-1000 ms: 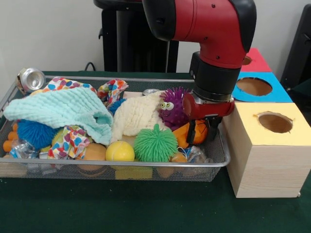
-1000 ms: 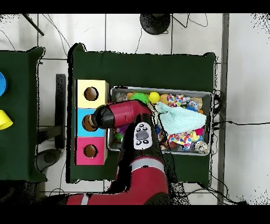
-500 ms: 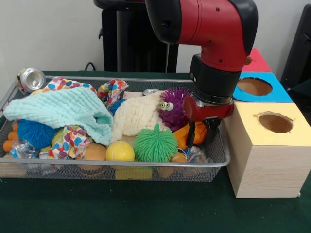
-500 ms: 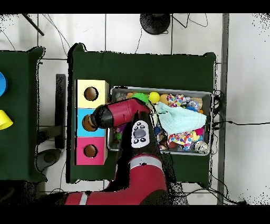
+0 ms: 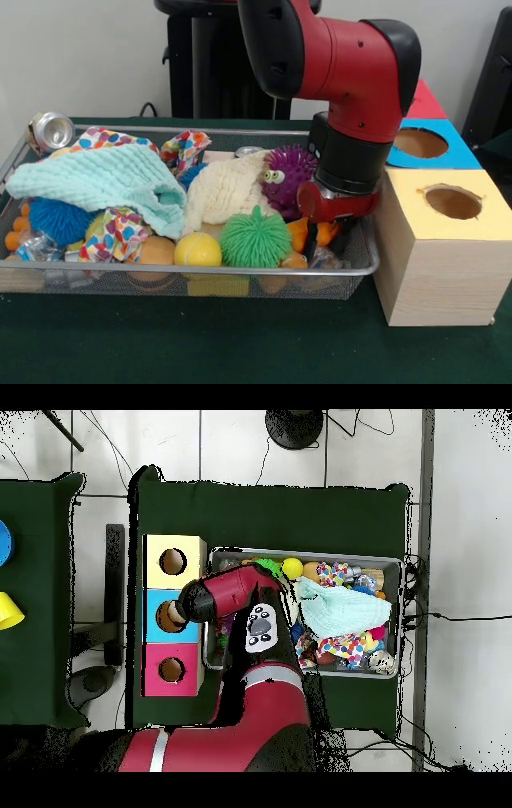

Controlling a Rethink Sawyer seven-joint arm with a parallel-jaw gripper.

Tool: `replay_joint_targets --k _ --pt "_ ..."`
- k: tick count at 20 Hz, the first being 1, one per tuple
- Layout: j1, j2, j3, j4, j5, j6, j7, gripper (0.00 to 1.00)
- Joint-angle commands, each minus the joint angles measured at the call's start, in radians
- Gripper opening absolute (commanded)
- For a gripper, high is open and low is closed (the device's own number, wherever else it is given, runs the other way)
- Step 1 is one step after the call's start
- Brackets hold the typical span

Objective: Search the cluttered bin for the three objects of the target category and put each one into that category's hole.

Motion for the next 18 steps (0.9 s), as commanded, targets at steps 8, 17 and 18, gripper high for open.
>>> replay_joint_targets --k 8,17,18 --pt "-0.005 0.195 0.037 -0.108 -0.093 -0.129 0.066 1.00" --pt "-0.012 0.204 0.034 -0.110 -0.081 -0.131 0.076 1.00" --pt "-0.013 0.204 0.033 -0.111 -0.081 -0.132 0.076 1.00"
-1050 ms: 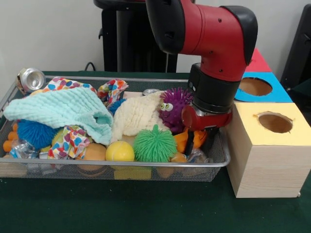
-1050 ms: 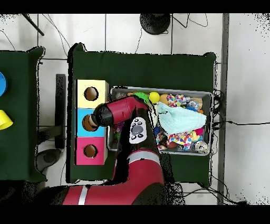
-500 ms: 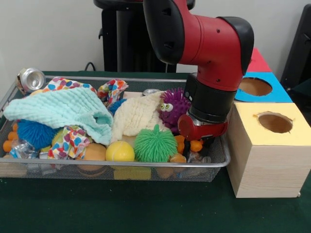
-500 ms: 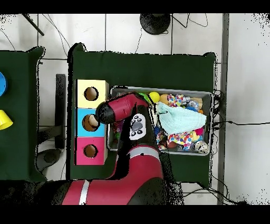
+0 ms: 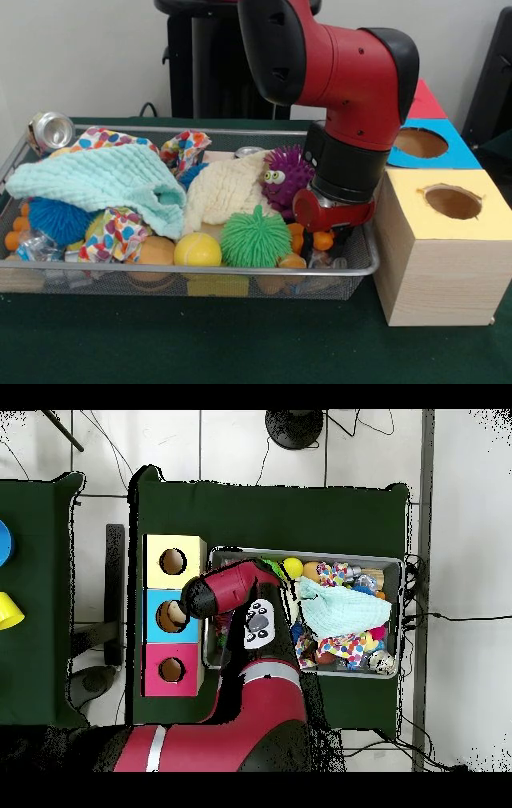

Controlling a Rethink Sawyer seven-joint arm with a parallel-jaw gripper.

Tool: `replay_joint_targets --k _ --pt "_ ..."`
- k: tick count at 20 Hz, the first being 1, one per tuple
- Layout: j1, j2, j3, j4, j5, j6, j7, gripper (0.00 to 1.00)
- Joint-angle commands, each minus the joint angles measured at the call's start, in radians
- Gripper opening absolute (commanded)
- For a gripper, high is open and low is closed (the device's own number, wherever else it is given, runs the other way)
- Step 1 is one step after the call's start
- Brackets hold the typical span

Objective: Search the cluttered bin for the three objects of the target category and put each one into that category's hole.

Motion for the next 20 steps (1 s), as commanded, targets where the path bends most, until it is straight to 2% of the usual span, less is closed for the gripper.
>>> replay_joint_targets --k 1,2,13,17,20 --pt "-0.001 0.151 0.021 0.020 -0.067 -0.176 0.121 1.00" --pt "-0.001 0.149 0.017 0.032 -0.053 -0.169 0.133 0.00" --pt "-0.008 0.144 0.019 0.038 -0.025 -0.131 0.138 0.00" --pt "0.019 0.137 -0.021 0.050 -0.017 -0.197 0.211 0.00" --pt "0.008 0.073 -0.001 0.106 0.021 -0.127 0.198 0.00"
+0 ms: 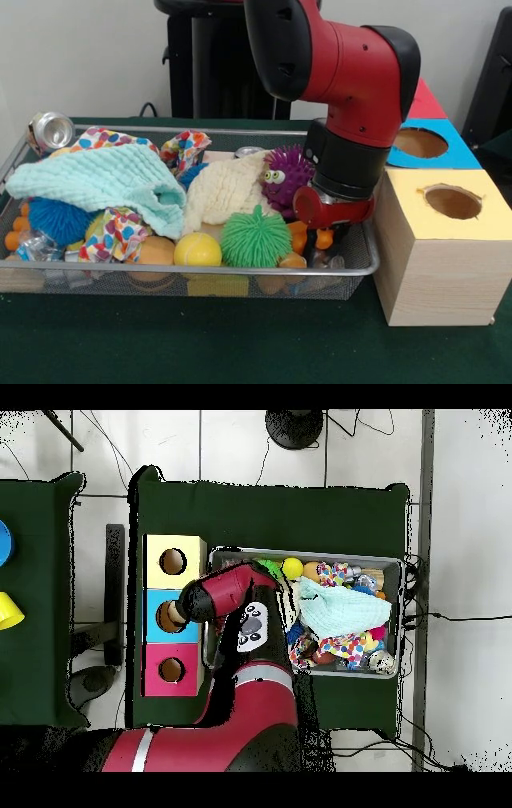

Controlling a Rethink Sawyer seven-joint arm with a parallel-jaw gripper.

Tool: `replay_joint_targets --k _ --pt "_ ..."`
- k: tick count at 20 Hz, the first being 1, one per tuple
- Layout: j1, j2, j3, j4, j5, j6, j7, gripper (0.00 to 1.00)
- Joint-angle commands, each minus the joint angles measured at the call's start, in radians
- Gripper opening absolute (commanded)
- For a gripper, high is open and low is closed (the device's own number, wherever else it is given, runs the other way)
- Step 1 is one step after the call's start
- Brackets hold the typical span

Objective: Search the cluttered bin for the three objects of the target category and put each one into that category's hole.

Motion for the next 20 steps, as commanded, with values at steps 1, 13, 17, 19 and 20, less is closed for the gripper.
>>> replay_joint_targets --k 1,13,17,19,20 --pt "-0.023 0.039 0.042 0.122 0.035 -0.060 0.188 0.00" --pt "-0.005 -0.126 0.036 0.221 0.125 0.104 0.148 0.00" --pt "0.008 -0.158 0.024 0.237 0.146 0.134 0.148 0.00" --pt "0.014 -0.173 0.018 0.246 0.157 0.143 0.153 0.00" --pt "0.018 -0.179 0.014 0.250 0.161 0.145 0.156 0.00"
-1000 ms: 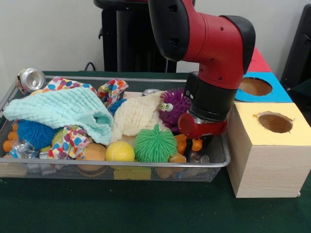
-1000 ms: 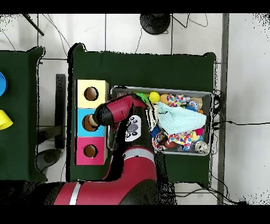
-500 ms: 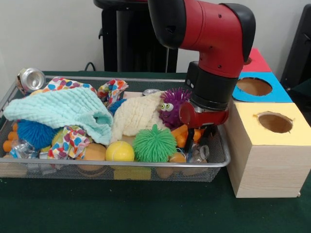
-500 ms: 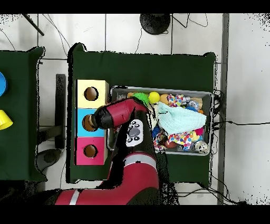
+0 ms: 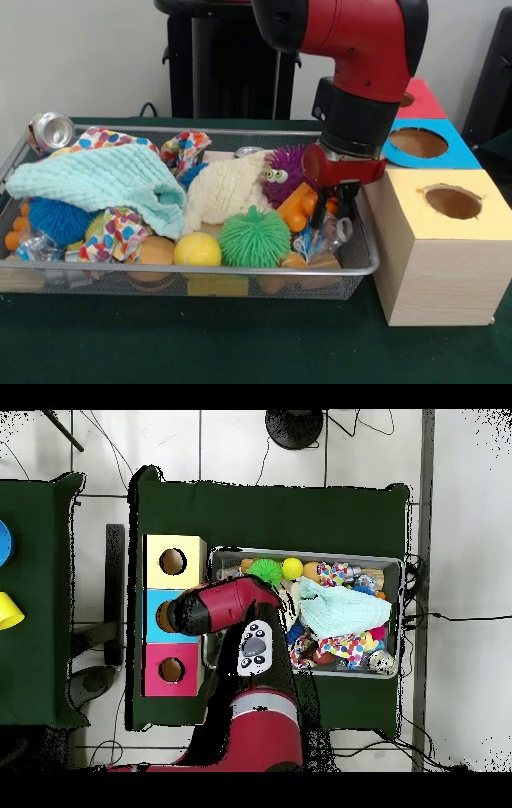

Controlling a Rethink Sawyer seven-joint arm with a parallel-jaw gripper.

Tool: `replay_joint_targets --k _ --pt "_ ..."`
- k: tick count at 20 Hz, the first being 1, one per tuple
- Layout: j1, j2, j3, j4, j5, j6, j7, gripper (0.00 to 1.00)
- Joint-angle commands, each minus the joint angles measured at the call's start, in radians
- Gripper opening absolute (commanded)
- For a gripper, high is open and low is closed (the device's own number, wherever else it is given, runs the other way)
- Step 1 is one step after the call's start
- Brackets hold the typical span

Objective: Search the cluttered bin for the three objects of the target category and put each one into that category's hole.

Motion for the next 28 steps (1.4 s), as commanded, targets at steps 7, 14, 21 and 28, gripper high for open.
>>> replay_joint_targets --k 7,14,21,28 --pt "0.040 -0.071 -0.002 0.066 0.090 0.214 0.162 0.00" --pt "0.045 -0.111 -0.005 0.063 0.124 0.288 0.152 0.00" --pt "0.025 -0.176 0.012 0.100 0.165 0.332 0.135 0.00" --pt "0.020 -0.238 0.010 0.134 0.192 0.322 0.133 0.00"
